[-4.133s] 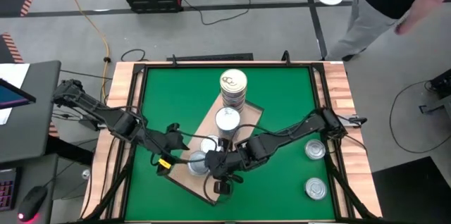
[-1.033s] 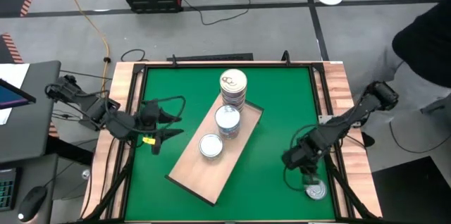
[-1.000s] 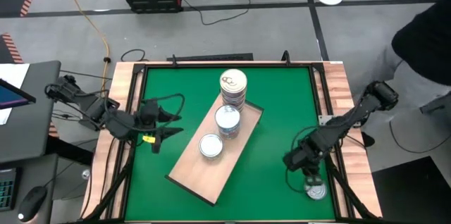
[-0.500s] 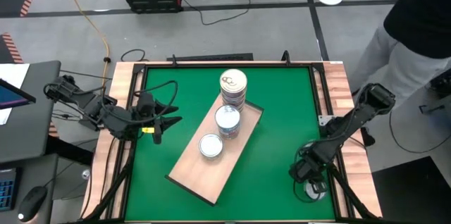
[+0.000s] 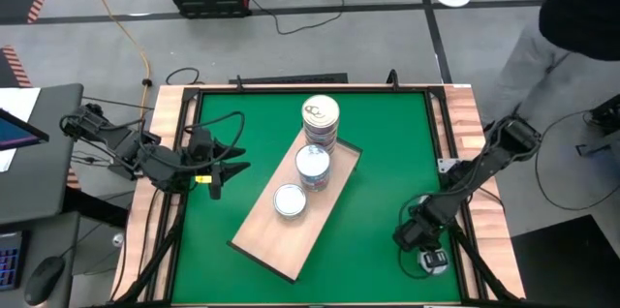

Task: Stack canned seafood by type on shelf
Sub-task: Stack the blue tuna can on top of the yellow blue tuna can on the shelf

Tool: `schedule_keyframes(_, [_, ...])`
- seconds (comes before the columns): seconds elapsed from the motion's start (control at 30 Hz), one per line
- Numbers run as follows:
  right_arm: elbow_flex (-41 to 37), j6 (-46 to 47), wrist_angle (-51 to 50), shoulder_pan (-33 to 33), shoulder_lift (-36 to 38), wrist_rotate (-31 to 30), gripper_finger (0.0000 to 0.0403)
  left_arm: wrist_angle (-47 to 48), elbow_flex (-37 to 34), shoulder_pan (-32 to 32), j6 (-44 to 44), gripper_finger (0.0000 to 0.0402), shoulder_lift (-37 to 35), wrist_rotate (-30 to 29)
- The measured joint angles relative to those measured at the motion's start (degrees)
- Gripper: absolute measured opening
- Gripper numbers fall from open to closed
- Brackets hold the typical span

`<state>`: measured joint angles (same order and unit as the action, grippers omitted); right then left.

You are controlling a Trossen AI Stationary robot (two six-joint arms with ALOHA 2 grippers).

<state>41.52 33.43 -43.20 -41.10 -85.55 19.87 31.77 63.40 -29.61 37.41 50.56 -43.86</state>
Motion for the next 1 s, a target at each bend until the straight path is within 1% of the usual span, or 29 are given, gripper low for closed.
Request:
schedule_keyframes(0.2, [-0.4, -0.8, -0.2, 3.7, -1.1, 0.9, 0.0079, 0.0, 0.0, 0.0, 0.0, 0.0192, 0.0, 1.9])
schedule_keyframes(0.37, [-0.5, -2.3, -0.8, 8.9, -0.6, -0.5, 0.0065, 0.0, 0.0, 0.0, -0.6, 0.0192, 0.0, 2.1])
schedule_keyframes(0.5, [-0.5, -4.3, -1.4, 12.9, -0.6, -0.4, 0.0062, 0.0, 0.0, 0.0, -0.5, 0.0192, 0.0, 2.8])
schedule_keyframes(0.53, [-0.5, -5.1, -1.5, 13.7, -0.6, -1.2, 0.0061, 0.0, 0.0, 0.0, -0.3, 0.0192, 0.0, 2.9])
schedule_keyframes(0.57, [-0.9, -5.8, -1.4, 14.5, -0.6, -4.6, 0.006, 0.0, 0.0, 0.0, -0.2, 0.0192, 0.0, 3.0])
schedule_keyframes(0.6, [-1.0, -6.8, -1.1, 15.2, -0.8, -6.6, 0.0059, 0.0, 0.0, 0.0, -0.2, 0.0192, 0.0, 3.0])
schedule_keyframes(0.7, [-1.1, -8.4, -1.7, 17.1, -0.7, -7.3, 0.0051, 0.0, 0.0, 0.0, 0.2, 0.0192, 0.0, 3.1])
schedule_keyframes(0.8, [-1.0, -9.7, -2.0, 18.4, -1.0, -6.4, 0.0026, -0.2, 0.0, 0.0, 0.3, 0.0192, 0.0, 3.2])
schedule_keyframes(0.87, [-1.0, -9.5, -2.9, 19.5, -0.8, -6.8, 0.0013, -0.3, 0.0, 0.0, 0.5, 0.0192, 0.0, 3.6])
schedule_keyframes(0.93, [-1.0, -9.5, -5.1, 21.1, -0.1, -8.1, 0.0013, -0.4, 0.0, 0.0, 0.6, 0.0192, 0.0, 3.9])
schedule_keyframes(1.0, [-0.7, -9.5, -9.1, 22.8, 1.1, -11.9, 0.0026, -0.4, 0.0, 0.0, 0.6, 0.0192, 0.0, 4.1])
